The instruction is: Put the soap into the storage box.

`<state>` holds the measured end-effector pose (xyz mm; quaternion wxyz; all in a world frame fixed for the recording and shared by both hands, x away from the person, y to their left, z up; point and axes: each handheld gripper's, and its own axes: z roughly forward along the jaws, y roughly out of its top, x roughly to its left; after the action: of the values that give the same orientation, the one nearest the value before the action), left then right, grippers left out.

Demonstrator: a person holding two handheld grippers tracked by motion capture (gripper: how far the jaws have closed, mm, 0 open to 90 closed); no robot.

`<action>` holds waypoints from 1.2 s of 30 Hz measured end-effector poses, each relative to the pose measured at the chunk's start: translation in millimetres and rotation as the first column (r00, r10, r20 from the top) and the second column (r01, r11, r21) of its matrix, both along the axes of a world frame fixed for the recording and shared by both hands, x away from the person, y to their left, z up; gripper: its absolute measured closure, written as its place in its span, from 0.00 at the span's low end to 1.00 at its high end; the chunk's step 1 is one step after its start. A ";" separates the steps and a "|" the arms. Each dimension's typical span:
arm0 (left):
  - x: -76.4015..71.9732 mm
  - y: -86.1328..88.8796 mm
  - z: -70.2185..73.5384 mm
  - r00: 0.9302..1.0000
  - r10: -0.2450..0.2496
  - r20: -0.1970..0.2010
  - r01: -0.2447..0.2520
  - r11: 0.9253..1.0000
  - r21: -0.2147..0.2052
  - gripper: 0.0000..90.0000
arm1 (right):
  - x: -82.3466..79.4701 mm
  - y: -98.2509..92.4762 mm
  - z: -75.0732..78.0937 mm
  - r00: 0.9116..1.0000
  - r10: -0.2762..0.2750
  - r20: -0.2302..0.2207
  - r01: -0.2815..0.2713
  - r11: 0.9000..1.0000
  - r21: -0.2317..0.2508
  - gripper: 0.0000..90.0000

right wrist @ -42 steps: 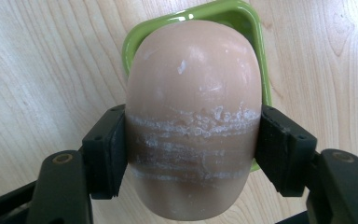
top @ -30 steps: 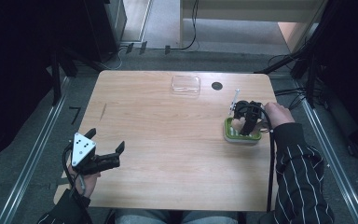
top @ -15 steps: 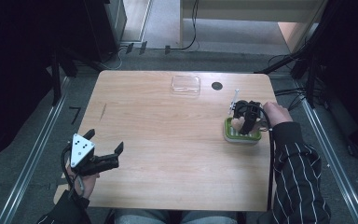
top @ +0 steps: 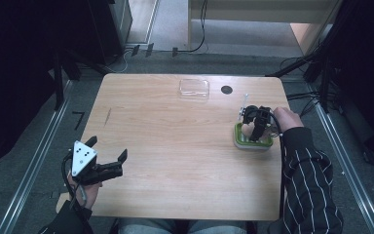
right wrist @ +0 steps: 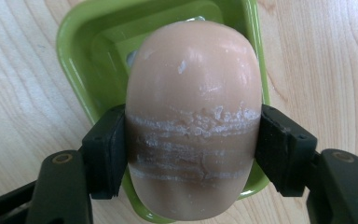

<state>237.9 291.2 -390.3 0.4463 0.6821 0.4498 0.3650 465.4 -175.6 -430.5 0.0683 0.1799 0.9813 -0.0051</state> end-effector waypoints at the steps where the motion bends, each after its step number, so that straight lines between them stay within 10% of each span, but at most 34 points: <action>1: -0.2 0.5 0.0 1.000 0.001 0.001 -0.001 1.000 0.001 0.00 | 1.3 -0.4 -1.8 1.000 0.000 -0.002 0.000 1.000 -0.009 0.37; 36: -3.4 3.4 0.1 1.000 0.010 0.001 -0.010 1.000 0.004 0.00 | 6.3 2.8 -14.0 1.000 -0.012 -0.023 0.011 0.999 -0.042 0.37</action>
<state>234.5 294.5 -390.1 0.4431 0.6805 0.4525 0.3685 471.7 -172.8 -444.6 0.0606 0.1841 0.9806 -0.0283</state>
